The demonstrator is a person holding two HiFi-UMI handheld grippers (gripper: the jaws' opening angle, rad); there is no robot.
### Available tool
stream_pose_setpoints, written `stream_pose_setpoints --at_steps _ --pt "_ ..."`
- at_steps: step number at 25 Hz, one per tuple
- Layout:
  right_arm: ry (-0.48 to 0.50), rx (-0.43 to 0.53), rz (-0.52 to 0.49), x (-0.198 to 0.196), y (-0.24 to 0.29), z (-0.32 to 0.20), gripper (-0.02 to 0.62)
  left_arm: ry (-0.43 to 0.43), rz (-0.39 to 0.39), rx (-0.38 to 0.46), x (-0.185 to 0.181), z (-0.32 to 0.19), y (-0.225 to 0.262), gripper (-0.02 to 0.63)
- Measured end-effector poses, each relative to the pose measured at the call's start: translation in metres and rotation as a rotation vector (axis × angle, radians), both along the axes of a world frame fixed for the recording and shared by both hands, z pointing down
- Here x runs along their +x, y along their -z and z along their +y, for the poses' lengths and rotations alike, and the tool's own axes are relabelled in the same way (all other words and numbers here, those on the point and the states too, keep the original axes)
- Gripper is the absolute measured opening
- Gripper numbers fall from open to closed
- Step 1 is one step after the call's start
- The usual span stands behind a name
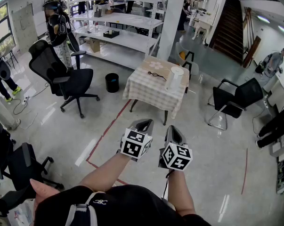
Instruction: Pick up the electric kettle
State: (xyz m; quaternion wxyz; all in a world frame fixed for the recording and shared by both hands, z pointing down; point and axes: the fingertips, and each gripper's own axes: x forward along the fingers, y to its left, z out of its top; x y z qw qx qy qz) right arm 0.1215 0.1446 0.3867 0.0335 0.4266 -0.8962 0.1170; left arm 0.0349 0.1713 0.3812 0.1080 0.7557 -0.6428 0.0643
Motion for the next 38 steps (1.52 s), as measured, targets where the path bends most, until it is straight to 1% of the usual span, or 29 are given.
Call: stream_pose_setpoints --at_steps 6,11,16,19,23,25,30,33,38 --pt "0.010 0.014 0.035 -0.021 -0.003 0.009 -0.008 -0.025 0.012 0.018 -0.013 0.005 0.001 -0.003" --pt "-0.028 0.017 0.034 -0.031 -0.002 0.012 -0.008 -0.052 0.012 0.022 -0.023 0.007 0.001 -0.003" --pt "-0.036 -0.003 0.072 -0.052 -0.011 0.019 -0.008 -0.081 0.021 0.019 -0.042 0.009 -0.003 -0.003" --pt "-0.058 -0.009 0.078 -0.063 -0.017 0.024 -0.008 -0.108 0.024 0.018 -0.052 0.014 -0.010 -0.003" --pt "-0.111 0.022 0.087 -0.079 -0.015 0.029 -0.008 -0.125 0.016 0.024 -0.074 0.018 -0.014 -0.003" --pt "-0.137 0.031 0.086 -0.087 -0.014 0.032 -0.008 -0.134 0.024 0.023 -0.084 0.021 -0.014 -0.003" --pt "-0.198 0.049 0.090 -0.101 -0.016 0.041 -0.008 -0.169 0.029 0.018 -0.098 0.027 -0.022 -0.003" --pt "-0.207 0.036 0.102 -0.109 -0.022 0.045 -0.008 -0.183 0.018 0.012 -0.104 0.032 -0.029 -0.003" --pt "-0.195 0.013 0.133 -0.117 -0.032 0.038 -0.008 -0.169 0.020 -0.003 -0.111 0.029 -0.037 -0.003"
